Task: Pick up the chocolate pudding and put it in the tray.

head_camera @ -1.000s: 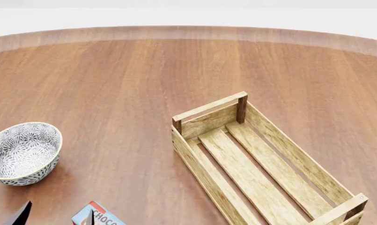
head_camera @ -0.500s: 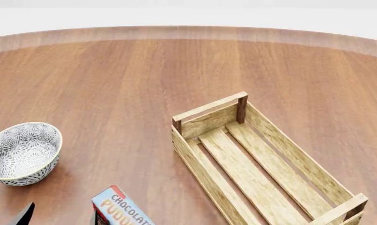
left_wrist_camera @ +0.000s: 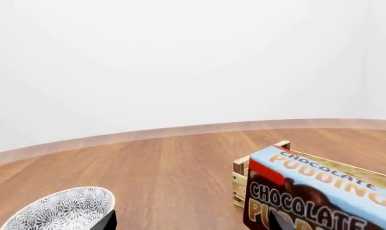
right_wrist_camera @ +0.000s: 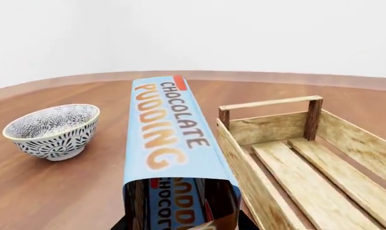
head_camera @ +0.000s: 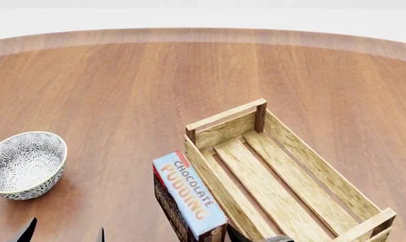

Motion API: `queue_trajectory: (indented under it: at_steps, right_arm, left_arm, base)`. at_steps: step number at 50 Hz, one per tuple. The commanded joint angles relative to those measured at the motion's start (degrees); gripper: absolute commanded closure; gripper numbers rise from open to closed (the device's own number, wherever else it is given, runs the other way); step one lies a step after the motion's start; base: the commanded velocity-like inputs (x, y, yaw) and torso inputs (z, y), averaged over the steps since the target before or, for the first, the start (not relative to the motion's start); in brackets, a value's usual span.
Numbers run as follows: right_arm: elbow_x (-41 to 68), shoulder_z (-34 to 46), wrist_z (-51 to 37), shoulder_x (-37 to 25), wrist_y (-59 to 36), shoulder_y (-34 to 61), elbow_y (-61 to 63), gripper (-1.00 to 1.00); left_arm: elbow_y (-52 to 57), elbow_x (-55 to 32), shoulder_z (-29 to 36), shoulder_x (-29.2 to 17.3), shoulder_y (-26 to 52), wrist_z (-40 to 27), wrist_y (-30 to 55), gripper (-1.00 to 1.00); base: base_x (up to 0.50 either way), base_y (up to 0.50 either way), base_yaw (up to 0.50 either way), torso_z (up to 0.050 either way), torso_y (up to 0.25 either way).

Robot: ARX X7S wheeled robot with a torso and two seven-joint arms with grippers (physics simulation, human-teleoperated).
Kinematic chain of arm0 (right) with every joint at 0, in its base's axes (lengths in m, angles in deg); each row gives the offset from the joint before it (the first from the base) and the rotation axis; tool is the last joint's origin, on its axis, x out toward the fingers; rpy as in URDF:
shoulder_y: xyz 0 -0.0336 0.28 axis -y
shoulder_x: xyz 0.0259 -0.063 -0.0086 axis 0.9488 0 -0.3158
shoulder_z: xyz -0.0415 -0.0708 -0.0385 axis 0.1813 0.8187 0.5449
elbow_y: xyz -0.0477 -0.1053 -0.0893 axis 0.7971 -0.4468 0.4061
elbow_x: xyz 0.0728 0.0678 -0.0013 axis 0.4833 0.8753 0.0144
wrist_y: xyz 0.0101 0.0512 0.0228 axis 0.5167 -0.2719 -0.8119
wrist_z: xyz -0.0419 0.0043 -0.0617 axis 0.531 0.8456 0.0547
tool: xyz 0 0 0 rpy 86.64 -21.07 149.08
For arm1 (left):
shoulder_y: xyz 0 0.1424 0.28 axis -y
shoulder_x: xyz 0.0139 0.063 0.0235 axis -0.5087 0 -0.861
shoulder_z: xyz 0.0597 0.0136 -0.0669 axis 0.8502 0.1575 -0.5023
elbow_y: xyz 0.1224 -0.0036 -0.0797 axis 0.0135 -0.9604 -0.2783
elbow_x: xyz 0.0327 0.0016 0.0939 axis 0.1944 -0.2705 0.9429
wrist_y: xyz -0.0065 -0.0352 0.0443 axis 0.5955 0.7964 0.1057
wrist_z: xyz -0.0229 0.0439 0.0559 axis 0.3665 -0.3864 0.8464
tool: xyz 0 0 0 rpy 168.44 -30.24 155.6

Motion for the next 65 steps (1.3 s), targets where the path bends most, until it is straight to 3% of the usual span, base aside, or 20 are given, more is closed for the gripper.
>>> queue_trajectory:
  at_steps: [1,25,65]
  right_arm:
    - [-1.07,-1.44,-3.01,-2.36,-4.13,0.81,6.79,1.0]
    - [0.19,-3.98,-6.58,-4.0,-8.87,4.88,11.32,1.0]
    - [0.61,-8.68,-10.66,-4.6,-7.59,7.55,4.43,1.0]
  left_arm:
    - [-0.25,0.0,0.31,-0.08,0.04,-0.18,-0.22,-1.0]
    - [-0.11,-0.25,0.65,-0.46,0.17,-0.56,-0.21,-1.0]
    - [-0.15,-0.8,1.18,-0.93,0.49,-1.21,-0.21,-1.0]
  base:
    - [0.0,0.0,0.0,0.0,0.0]
    - [0.0,0.0,0.0,0.0,0.0]
    - [0.0,0.0,0.0,0.0,0.0]
